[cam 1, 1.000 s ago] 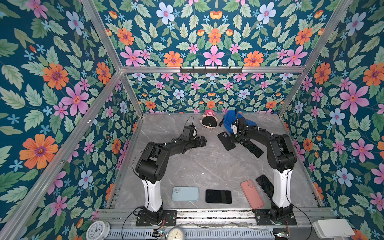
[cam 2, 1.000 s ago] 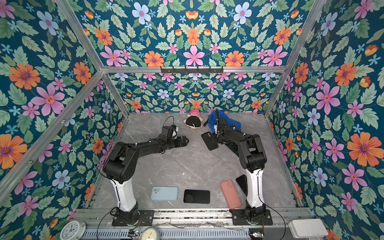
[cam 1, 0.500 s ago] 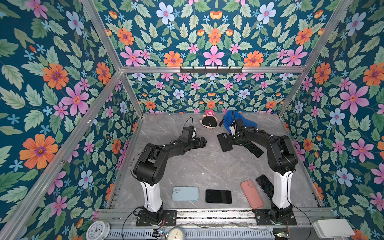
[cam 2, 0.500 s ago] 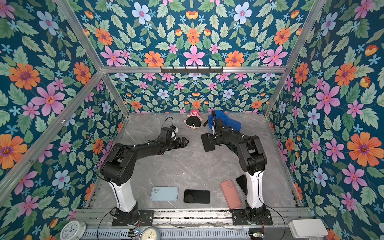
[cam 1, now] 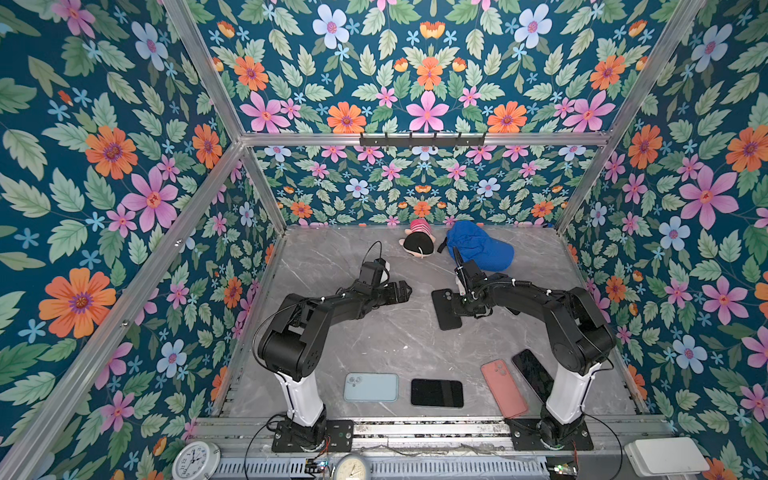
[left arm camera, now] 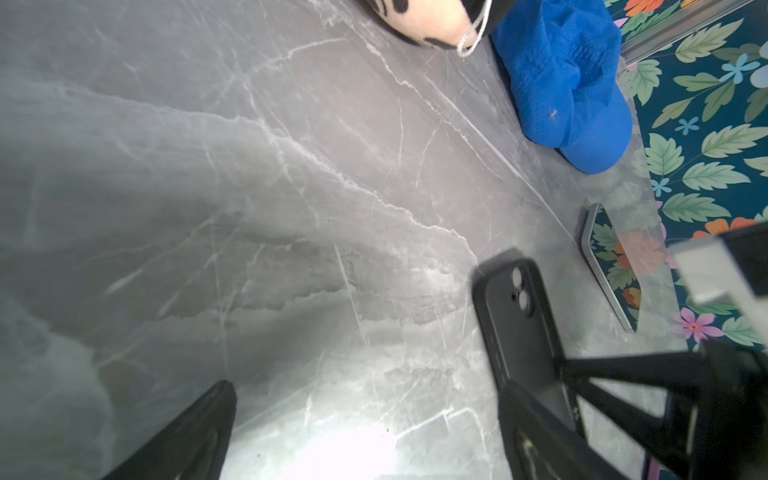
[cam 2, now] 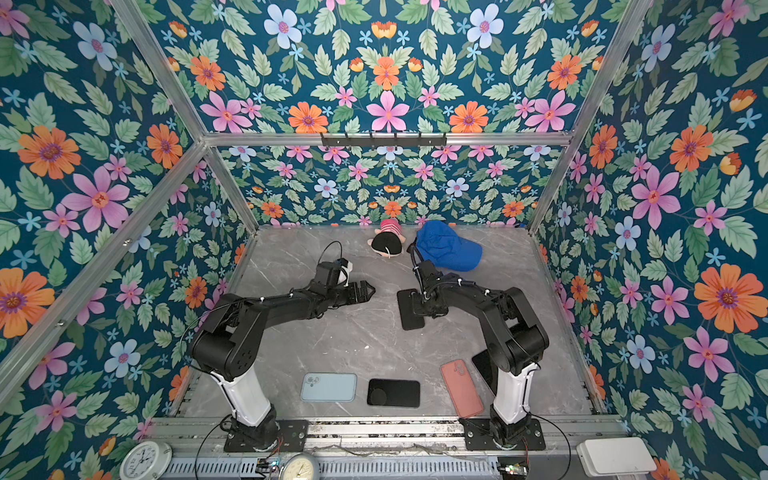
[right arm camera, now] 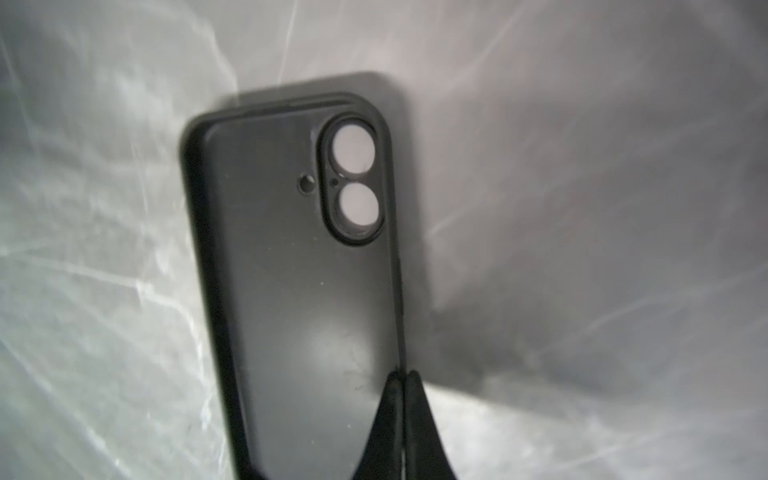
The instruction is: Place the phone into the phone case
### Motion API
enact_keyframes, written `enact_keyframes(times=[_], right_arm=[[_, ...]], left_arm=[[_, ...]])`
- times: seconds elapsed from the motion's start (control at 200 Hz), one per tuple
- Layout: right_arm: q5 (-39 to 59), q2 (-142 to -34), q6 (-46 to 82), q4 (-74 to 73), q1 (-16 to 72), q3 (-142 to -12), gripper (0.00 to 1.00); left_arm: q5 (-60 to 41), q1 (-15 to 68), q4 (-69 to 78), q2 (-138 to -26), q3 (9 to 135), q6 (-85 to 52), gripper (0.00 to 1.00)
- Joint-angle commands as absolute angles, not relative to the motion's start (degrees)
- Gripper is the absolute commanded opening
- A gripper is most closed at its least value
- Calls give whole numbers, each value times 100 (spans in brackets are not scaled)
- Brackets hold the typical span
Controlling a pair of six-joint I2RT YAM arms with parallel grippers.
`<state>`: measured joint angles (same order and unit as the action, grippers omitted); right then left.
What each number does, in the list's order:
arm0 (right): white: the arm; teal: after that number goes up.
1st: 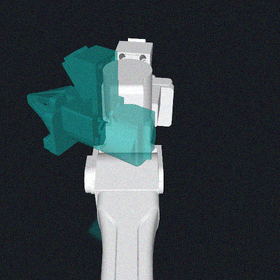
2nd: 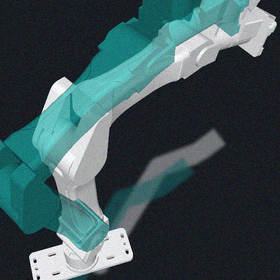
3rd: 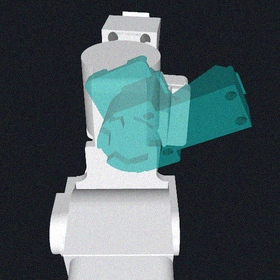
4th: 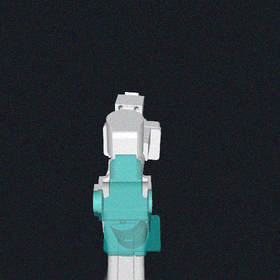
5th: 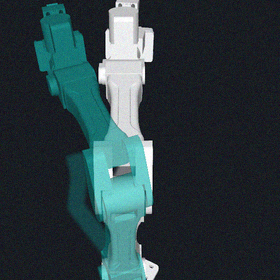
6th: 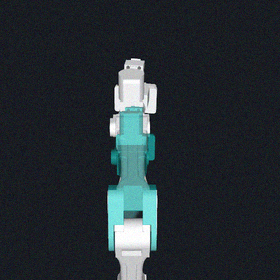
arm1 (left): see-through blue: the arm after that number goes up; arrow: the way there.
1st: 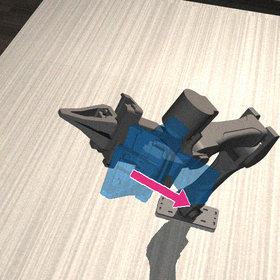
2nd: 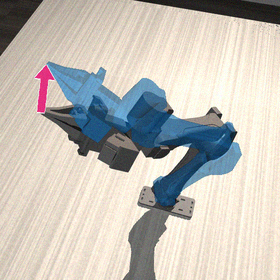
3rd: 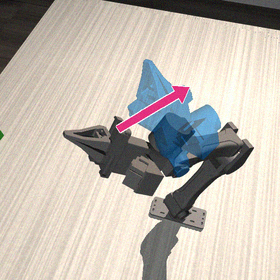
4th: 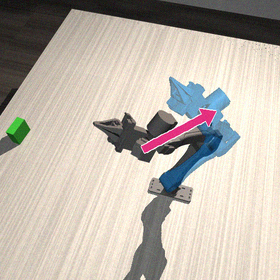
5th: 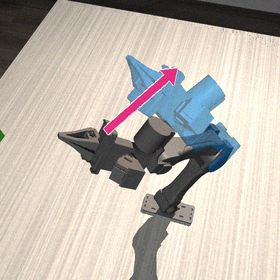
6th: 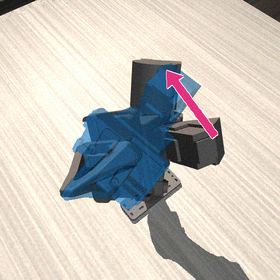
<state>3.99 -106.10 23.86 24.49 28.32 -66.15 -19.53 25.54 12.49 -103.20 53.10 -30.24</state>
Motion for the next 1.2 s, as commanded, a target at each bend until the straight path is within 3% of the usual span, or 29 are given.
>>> enact_keyframes(times=[0.0,0.24,0.5,0.805,1.195], right_arm=[[344,-10521,2888,2205,2990,-6394,1],[308,-10428,2930,2222,3059,-6289,10],[-103,-9992,2335,2874,2954,-6492,48],[88,-9876,1564,3014,1509,-6688,67],[378,-10631,1037,3089,238,-7310,92]], left_arm=[[-1960,2558,1465,-10227,5193,-3123,100],[-1986,2610,1507,-10145,5089,-3173,100],[-2085,2833,1394,-10102,5262,-3183,100],[-2232,3398,1143,-10694,6243,-3227,100],[-2285,3622,977,-11127,6836,-3212,100]])
